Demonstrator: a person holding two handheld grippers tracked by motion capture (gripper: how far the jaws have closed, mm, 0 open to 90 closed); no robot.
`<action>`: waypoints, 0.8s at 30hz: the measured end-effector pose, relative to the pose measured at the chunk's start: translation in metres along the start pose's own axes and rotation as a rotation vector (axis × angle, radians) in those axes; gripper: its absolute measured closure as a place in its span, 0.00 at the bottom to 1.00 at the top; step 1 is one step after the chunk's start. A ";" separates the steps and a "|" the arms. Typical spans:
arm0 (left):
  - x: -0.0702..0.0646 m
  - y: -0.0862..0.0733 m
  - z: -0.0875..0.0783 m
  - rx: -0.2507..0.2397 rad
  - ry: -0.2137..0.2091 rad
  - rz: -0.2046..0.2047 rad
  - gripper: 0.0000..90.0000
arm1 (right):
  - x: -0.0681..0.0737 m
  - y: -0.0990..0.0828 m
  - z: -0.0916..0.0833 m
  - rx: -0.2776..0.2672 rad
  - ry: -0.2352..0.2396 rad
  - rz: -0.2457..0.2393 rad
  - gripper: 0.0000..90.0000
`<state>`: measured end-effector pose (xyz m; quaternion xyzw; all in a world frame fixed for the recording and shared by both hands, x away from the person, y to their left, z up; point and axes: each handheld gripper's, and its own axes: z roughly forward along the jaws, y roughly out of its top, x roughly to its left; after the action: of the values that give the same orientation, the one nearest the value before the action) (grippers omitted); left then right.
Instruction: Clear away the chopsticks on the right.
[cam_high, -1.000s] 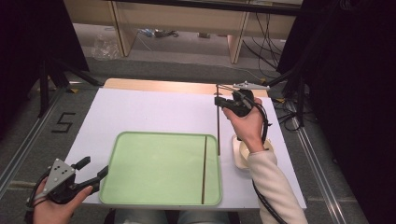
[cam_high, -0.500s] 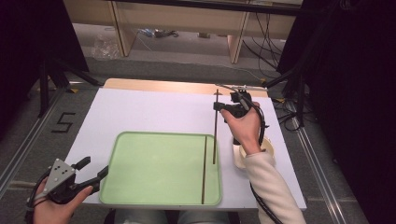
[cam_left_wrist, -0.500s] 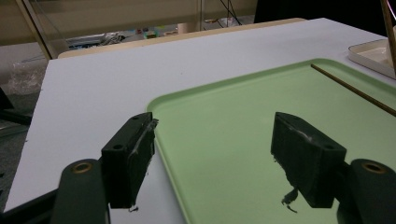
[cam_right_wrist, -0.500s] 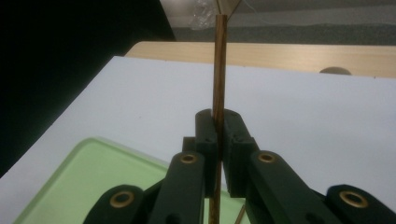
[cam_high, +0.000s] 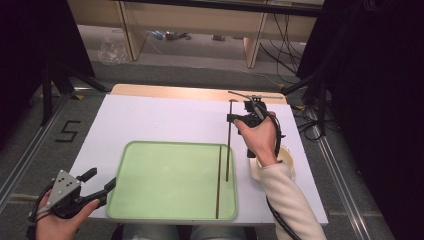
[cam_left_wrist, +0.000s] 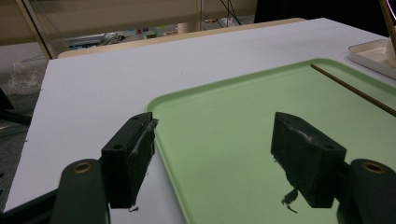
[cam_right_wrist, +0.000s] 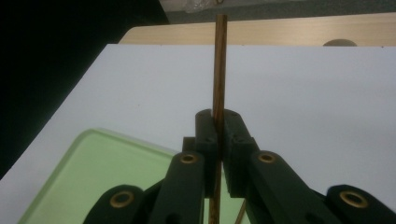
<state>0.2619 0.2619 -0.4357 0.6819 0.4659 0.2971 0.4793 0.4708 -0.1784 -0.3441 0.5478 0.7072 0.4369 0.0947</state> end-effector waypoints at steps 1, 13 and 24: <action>0.000 0.000 0.000 0.000 0.000 0.000 0.33 | 0.000 0.000 0.001 0.002 -0.001 -0.001 0.97; 0.000 0.000 0.000 0.000 0.000 0.000 0.33 | 0.003 -0.005 0.007 0.071 -0.027 0.030 0.97; 0.000 0.000 0.000 0.003 0.001 0.001 0.33 | 0.002 -0.011 0.016 0.123 -0.040 0.014 0.97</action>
<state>0.2620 0.2621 -0.4358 0.6827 0.4660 0.2970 0.4781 0.4723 -0.1687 -0.3610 0.5661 0.7269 0.3821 0.0717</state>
